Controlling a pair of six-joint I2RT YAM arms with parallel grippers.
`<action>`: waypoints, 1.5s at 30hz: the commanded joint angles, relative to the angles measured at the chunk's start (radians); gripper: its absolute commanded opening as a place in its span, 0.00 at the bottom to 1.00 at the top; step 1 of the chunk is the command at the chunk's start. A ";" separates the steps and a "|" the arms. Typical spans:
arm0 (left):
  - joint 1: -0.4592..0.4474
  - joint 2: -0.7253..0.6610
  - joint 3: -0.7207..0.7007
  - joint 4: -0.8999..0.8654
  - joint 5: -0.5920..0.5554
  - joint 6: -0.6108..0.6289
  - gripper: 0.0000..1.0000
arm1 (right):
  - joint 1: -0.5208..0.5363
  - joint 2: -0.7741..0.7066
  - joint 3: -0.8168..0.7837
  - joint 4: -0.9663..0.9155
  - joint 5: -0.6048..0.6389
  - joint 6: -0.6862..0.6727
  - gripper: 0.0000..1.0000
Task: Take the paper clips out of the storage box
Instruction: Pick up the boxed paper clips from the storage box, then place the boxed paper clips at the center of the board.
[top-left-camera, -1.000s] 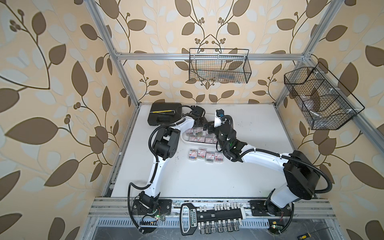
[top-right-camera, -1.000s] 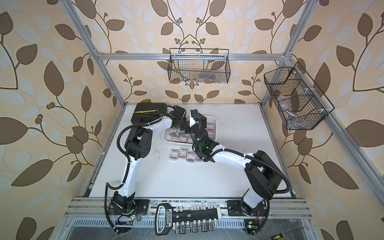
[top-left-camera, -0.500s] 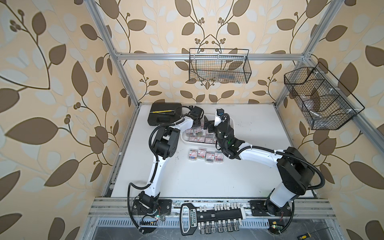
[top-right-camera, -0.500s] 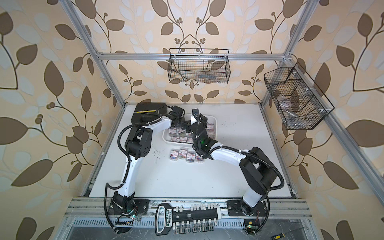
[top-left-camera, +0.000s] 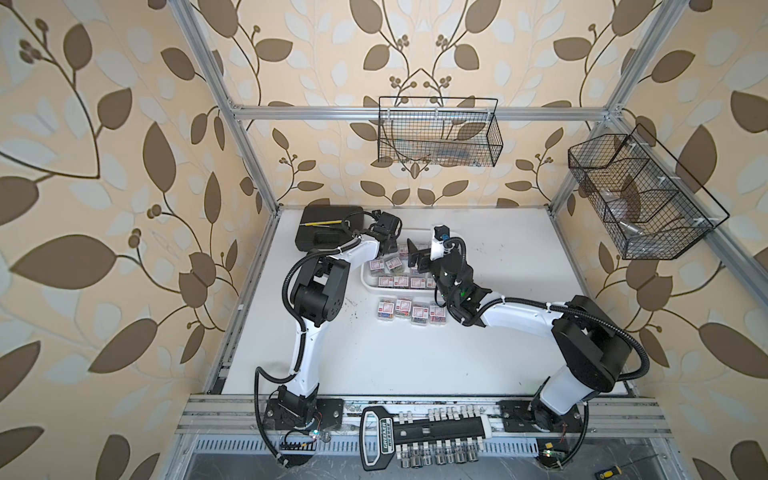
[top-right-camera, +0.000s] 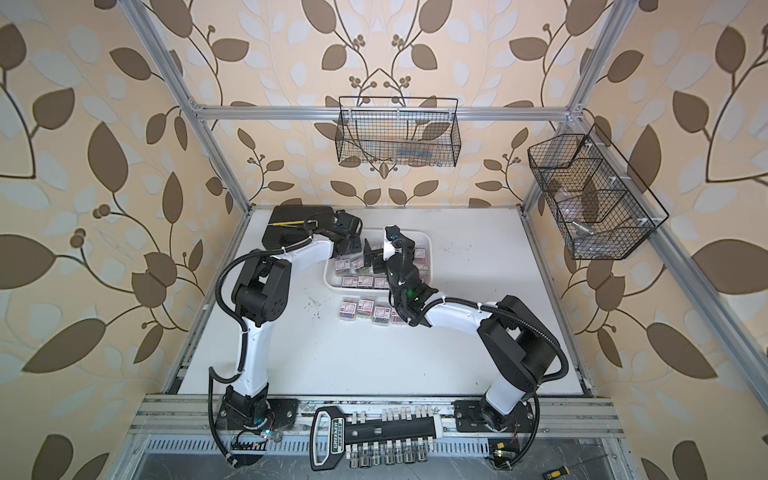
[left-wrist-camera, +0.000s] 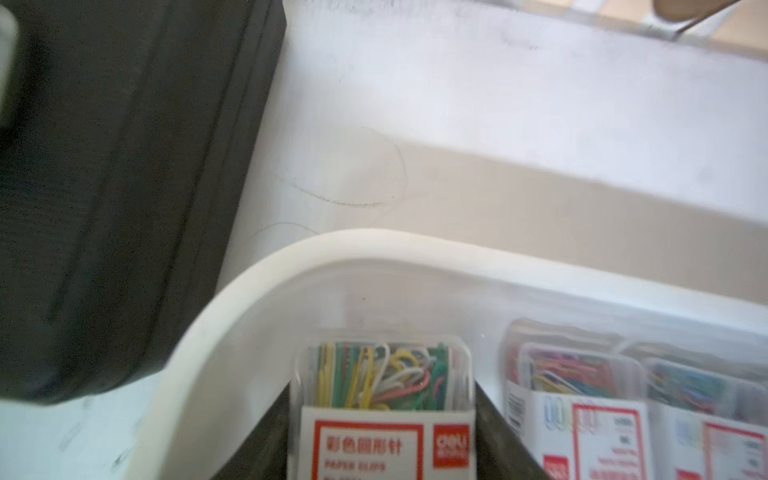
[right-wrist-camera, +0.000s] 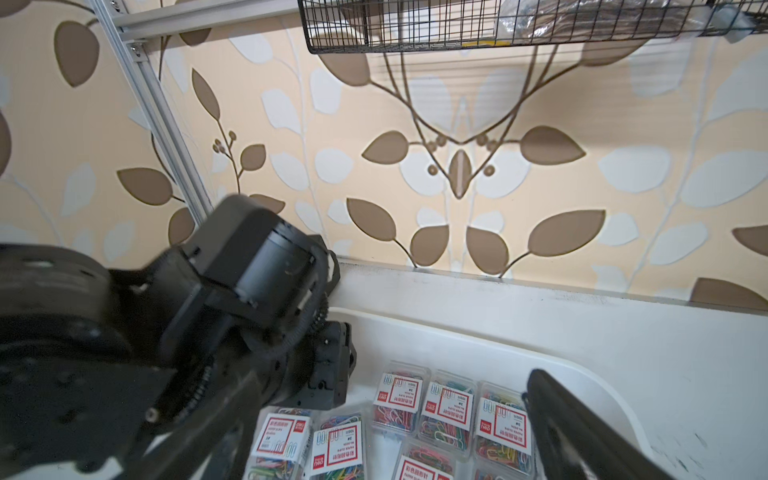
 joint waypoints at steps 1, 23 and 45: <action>0.008 -0.148 -0.036 0.050 0.020 0.007 0.44 | -0.007 -0.043 -0.006 0.054 -0.021 -0.005 1.00; 0.007 -0.669 -0.450 0.007 0.054 -0.005 0.41 | -0.009 0.017 0.129 -0.051 -0.029 -0.024 1.00; -0.004 -1.054 -1.137 0.203 0.119 -0.107 0.39 | 0.010 -0.609 -0.181 -0.561 -0.028 0.505 1.00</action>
